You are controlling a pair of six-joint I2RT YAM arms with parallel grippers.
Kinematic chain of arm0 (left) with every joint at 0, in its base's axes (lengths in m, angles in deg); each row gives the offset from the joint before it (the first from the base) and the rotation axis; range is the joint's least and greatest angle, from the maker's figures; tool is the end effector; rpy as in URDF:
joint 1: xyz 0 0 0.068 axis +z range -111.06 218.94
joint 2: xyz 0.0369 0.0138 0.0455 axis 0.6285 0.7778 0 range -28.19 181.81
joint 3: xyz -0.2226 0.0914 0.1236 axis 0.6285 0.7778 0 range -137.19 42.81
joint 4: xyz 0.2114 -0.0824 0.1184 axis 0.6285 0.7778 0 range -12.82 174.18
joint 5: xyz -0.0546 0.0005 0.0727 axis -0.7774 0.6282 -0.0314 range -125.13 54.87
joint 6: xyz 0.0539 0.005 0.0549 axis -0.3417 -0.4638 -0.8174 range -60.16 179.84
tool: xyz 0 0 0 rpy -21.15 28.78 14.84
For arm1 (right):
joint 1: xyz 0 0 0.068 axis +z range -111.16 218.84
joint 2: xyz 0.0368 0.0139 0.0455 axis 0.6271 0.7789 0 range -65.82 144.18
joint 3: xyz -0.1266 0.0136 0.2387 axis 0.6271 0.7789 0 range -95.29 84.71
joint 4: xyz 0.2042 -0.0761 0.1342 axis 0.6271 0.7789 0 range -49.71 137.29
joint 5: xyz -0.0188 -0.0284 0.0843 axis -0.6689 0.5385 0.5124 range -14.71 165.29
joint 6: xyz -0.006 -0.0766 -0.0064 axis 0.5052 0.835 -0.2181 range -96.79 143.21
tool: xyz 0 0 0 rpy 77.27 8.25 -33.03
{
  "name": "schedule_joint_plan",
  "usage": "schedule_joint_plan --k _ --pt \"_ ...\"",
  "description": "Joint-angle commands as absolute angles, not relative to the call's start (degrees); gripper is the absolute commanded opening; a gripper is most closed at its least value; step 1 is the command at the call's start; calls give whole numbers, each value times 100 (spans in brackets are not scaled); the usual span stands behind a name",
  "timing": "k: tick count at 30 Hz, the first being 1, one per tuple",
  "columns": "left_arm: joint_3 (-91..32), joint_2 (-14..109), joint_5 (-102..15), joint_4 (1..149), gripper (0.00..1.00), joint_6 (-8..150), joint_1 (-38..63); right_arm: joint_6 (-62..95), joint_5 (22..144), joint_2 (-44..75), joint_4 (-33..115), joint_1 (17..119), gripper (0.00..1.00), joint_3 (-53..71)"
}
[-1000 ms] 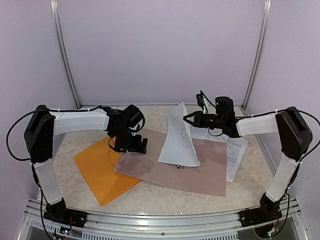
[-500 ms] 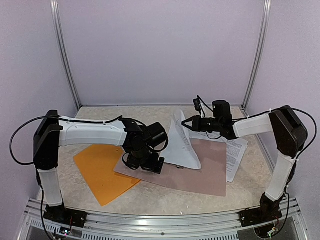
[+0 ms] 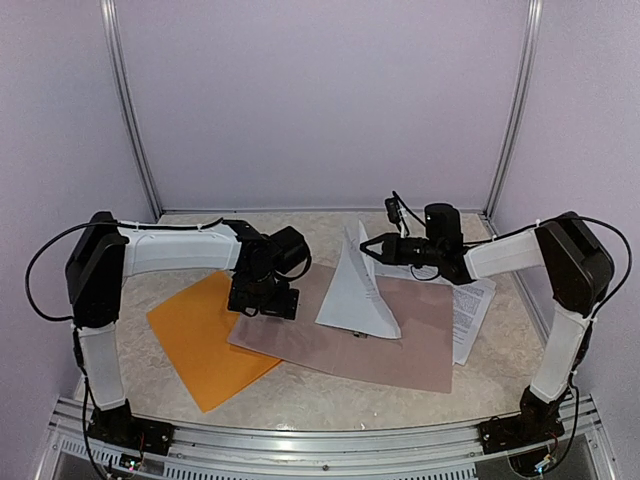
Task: Put the files into the folder
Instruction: Insert the folder to form pockets on the folder.
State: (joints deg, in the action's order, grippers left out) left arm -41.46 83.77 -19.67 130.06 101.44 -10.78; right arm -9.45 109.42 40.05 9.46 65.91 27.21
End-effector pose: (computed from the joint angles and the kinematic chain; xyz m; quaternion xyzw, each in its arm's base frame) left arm 0.2590 -0.2786 0.1628 0.0588 0.9859 0.0354 0.1529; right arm 0.3550 0.2228 0.1876 -0.1356 0.7787 0.4867 0.3720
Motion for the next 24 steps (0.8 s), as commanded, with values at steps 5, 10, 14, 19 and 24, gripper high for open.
schedule_joint_plan --k 5,10,14,19,24 --pt "-4405 8622 -2300 12820 99 9600 -153 -1045 11099 4272 687 6761 0 2424" --pt "-4584 8869 -2805 12572 99 9535 86 -1148 11124 4361 628 6764 0 2332" --pt "-4573 8930 -2965 12521 99 9569 183 -1222 11130 4440 572 6779 0 2287" --pt "-4399 8952 -2990 12428 92 9665 185 -1269 11149 4540 544 6786 0 2277" --pt "-4032 8850 -3016 12198 85 9851 146 -1266 11157 4545 537 6796 0 2316"
